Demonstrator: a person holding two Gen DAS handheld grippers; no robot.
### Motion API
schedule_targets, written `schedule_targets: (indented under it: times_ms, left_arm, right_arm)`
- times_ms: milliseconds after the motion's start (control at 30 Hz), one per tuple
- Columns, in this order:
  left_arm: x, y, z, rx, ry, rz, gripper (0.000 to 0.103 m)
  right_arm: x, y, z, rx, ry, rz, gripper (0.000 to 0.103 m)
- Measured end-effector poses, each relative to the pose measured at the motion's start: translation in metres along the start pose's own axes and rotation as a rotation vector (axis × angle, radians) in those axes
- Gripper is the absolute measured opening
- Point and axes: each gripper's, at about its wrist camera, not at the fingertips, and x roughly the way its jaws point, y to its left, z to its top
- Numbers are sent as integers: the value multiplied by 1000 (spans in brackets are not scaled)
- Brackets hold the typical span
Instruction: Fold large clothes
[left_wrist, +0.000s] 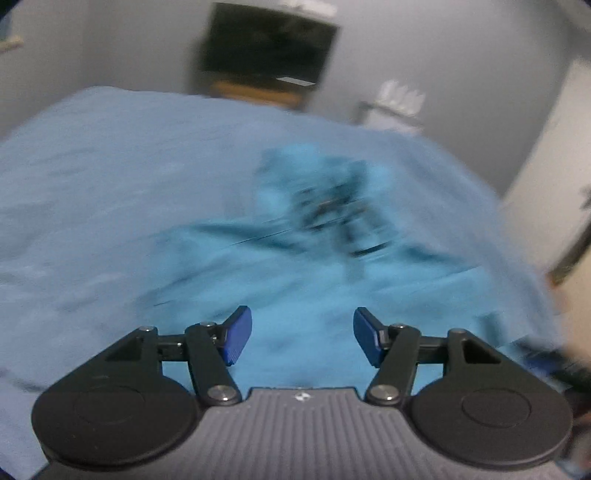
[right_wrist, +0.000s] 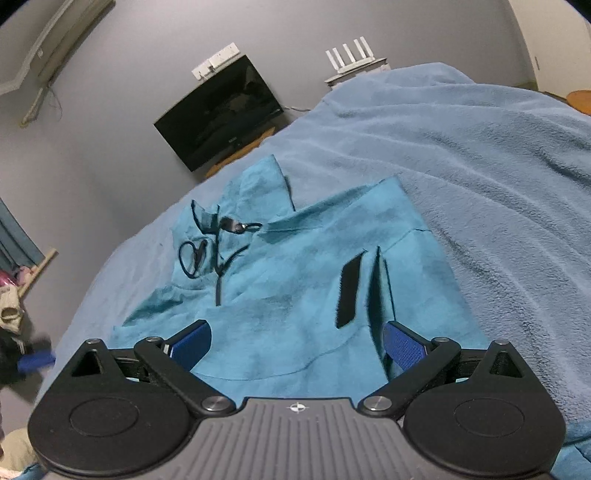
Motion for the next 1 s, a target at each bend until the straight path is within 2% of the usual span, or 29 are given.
schedule_targets:
  times_ms: [67, 100, 200, 300, 400, 433, 467, 533, 633, 733, 833, 1000]
  left_arm:
    - [1, 15, -15, 35, 27, 94, 59]
    - [4, 22, -22, 42, 35, 117, 59]
    - [9, 39, -38, 11, 52, 124, 59]
    - [20, 54, -53, -38, 82, 135, 59]
    - [19, 59, -54, -69, 82, 124, 59]
    - [18, 61, -54, -79, 76, 121, 59]
    - [15, 63, -55, -89, 72, 121, 59]
    - [3, 63, -55, -105, 64, 113, 59]
    - [2, 61, -56, -105, 64, 109, 60]
    - [1, 57, -56, -83, 66, 112, 60]
    - [-6, 55, -56, -62, 67, 117, 60]
    - [-6, 54, -56, -52, 65, 126, 61]
  right_arm:
    - [1, -1, 1, 9, -1, -60, 100]
    - [1, -2, 1, 17, -4, -94, 99]
    - [3, -6, 0, 29, 9, -206, 96]
    - [13, -7, -2, -3, 70, -242, 95]
    - [33, -1, -7, -51, 205, -234, 73]
    - [36, 3, -9, -74, 227, -244, 58]
    - [38, 6, -9, -92, 243, -249, 49]
    - [31, 14, -10, -114, 225, -247, 19]
    - [12, 26, -8, -199, 138, -234, 6]
    - [2, 43, 4, -288, 53, -251, 4]
    - [0, 48, 16, -322, 13, -266, 4]
    - [20, 29, 20, -276, 68, -304, 4]
